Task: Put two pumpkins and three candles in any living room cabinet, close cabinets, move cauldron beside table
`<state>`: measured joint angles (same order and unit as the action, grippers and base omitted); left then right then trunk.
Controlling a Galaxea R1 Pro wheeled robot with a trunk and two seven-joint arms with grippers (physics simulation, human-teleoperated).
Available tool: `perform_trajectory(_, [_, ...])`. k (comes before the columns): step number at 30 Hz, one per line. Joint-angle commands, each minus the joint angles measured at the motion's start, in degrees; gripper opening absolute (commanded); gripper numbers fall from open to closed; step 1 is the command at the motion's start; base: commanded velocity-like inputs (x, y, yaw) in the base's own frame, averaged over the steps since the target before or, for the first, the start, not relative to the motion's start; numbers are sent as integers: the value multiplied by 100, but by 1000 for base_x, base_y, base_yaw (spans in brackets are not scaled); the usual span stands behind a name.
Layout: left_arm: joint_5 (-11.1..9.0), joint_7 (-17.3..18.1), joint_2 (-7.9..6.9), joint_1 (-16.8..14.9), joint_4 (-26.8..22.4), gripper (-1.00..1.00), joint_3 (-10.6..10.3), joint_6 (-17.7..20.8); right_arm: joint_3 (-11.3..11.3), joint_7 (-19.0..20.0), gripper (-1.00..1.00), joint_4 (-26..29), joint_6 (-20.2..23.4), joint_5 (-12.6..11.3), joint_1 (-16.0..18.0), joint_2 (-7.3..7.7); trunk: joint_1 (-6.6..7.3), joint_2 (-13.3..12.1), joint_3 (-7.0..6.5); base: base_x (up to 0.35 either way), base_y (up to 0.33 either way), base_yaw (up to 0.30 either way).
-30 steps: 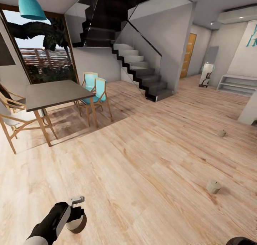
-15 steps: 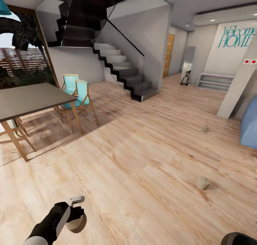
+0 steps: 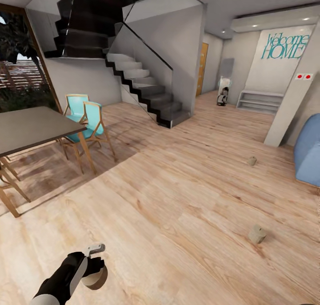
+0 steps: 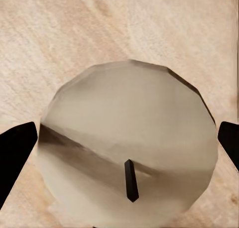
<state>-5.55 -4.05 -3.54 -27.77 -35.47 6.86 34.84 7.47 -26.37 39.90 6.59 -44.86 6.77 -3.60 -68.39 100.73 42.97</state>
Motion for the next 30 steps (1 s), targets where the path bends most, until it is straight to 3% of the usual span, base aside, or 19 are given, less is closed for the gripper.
perform_trajectory(1, [2,0,-2,0,3,-100,3,-11,0,0,100,0,0,-2,0,0,0,0,0,279,184,-268])
perform_trajectory(30, [2,-5,2,0,13,-100,0,-32,0,1,100,0,0,18,0,0,0,0,0,282,194,-284])
